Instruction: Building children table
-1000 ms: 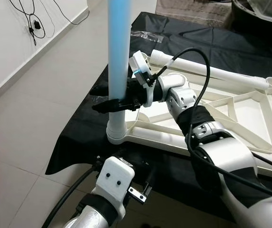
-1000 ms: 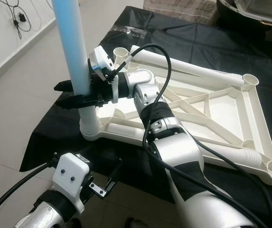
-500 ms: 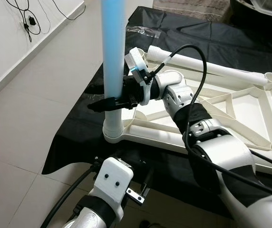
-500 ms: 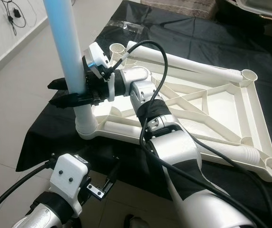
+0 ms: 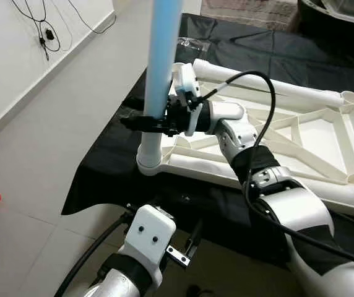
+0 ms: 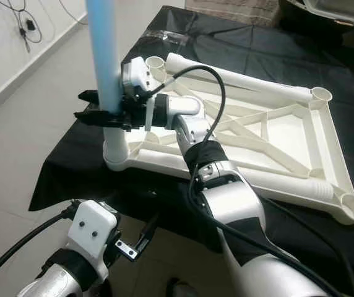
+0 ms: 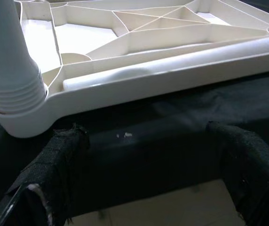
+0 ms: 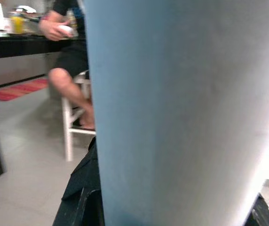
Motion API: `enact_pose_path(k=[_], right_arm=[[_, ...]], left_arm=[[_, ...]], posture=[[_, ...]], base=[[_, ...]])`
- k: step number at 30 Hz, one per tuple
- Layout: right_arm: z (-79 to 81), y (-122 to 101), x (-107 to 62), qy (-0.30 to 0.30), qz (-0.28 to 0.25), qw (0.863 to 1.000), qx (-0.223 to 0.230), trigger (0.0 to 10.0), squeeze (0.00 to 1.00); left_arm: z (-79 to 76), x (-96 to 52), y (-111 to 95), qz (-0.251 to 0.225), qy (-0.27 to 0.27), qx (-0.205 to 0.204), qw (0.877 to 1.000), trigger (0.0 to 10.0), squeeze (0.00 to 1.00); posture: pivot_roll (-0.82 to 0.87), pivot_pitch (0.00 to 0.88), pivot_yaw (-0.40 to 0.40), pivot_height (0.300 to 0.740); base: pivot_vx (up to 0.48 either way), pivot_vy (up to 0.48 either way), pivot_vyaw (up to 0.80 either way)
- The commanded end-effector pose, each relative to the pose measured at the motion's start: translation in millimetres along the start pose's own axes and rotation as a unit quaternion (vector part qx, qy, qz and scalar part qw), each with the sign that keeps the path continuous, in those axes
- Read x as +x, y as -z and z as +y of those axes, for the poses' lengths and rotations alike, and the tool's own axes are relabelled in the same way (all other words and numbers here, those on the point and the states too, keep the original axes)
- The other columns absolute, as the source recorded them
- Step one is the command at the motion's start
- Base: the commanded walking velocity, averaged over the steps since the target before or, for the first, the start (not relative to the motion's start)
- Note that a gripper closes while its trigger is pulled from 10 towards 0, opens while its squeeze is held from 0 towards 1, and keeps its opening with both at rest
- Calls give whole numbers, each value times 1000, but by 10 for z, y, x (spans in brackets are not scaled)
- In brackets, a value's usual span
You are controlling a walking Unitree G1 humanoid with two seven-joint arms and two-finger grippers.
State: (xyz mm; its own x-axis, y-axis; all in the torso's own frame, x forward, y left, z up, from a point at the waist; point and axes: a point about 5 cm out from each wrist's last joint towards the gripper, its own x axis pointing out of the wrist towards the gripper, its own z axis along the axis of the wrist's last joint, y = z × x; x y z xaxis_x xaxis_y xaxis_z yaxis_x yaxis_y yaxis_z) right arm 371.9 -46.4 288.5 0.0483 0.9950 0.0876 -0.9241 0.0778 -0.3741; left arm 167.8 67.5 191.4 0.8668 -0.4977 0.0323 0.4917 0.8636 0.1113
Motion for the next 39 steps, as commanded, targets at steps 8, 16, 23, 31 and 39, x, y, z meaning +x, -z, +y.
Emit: enact_pose_path(k=[8,16,23,31,39], right_arm=[[21,359,-136,73,119,990,27,10000,0],[9,422,-68,86,162,982,45,10000,0],[-51,525,-25,176,200,960,81,10000,0],[-196,568,-82,360,189,905,125,10000,0],[-242,622,-210,445,192,865,132,10000,0]], left_arm=[[32,41,59,5,11,3,1000,10000,0],[51,60,70,3,7,7,1000,10000,0],[77,83,80,0,6,10,1000,10000,0],[97,99,77,-4,5,14,1000,10000,0],[95,97,78,-6,5,16,1000,10000,0]], posture=[[242,263,-72,740],[243,254,-80,740],[237,244,-80,740],[239,241,-84,740],[239,241,-84,740]], base=[[0,0,0],[0,0,0],[0,0,0],[0,0,0],[0,0,0]])
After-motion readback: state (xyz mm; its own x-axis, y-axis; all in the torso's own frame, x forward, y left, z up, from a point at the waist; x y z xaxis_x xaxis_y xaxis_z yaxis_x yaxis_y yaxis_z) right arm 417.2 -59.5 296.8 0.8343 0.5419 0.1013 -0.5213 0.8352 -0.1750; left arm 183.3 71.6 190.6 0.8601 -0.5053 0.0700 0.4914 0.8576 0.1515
